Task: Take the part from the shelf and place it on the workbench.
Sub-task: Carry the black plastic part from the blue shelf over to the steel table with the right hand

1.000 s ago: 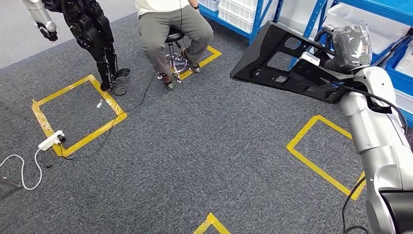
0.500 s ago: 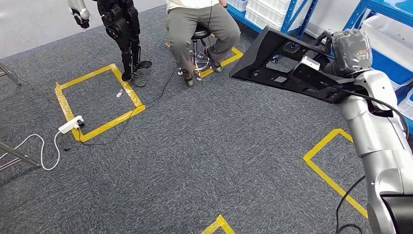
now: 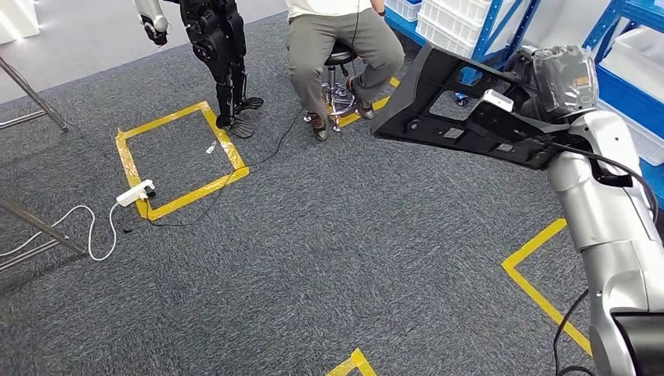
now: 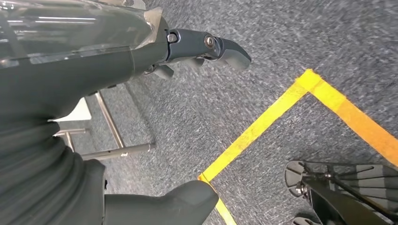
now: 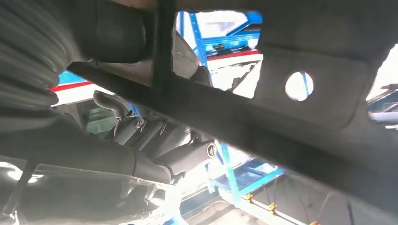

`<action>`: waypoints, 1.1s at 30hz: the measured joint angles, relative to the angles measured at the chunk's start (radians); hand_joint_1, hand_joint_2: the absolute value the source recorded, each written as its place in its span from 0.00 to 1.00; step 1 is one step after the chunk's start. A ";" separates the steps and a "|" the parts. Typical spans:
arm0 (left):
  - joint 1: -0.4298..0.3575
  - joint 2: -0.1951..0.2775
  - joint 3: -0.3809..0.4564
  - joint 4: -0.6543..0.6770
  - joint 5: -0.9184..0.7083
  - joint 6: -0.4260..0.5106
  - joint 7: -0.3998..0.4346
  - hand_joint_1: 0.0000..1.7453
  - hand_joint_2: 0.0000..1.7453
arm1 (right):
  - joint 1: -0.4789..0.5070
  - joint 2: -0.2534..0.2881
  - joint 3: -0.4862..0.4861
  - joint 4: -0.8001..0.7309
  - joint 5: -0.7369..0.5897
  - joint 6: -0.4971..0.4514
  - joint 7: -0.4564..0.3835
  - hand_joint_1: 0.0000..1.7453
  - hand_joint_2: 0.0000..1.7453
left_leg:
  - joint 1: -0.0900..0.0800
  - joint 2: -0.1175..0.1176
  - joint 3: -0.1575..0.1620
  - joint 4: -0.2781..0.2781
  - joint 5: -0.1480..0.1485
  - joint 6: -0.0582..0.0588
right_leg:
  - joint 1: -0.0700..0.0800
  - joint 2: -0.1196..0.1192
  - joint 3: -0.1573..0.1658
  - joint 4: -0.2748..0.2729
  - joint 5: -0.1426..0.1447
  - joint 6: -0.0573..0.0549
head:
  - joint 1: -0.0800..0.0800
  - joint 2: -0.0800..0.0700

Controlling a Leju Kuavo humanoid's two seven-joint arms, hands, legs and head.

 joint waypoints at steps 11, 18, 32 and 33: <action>-0.004 -0.001 0.000 0.000 -0.003 0.005 0.001 0.00 1.00 | -0.022 0.022 0.001 0.004 0.016 0.001 -0.002 0.99 1.00 | -0.014 0.014 0.147 -0.292 0.119 0.050 | 0.009 -0.005 -0.044 0.090 -0.056 0.013 | 0.004 0.000; -0.005 -0.003 0.000 0.000 -0.013 0.005 0.001 0.00 1.00 | -0.021 0.045 0.017 0.019 0.031 0.001 -0.004 0.99 1.00 | -0.009 -0.037 0.146 -0.284 0.118 0.044 | -0.011 0.029 -0.066 0.110 -0.034 0.050 | 0.007 0.000; -0.008 0.001 0.000 0.002 -0.058 0.000 -0.003 0.00 1.00 | -0.052 0.248 0.107 0.045 0.074 0.001 0.024 0.99 1.00 | -0.001 0.005 0.040 -0.066 0.034 0.005 | 0.007 0.001 -0.017 0.009 0.009 -0.007 | 0.003 0.000; -0.012 0.002 0.000 0.002 -0.063 -0.001 -0.003 0.00 1.00 | -0.063 0.269 0.116 0.050 0.078 0.001 0.028 0.99 1.00 | -0.004 0.019 0.078 -0.136 0.063 0.011 | 0.008 -0.003 -0.017 0.009 0.009 -0.007 | 0.003 0.000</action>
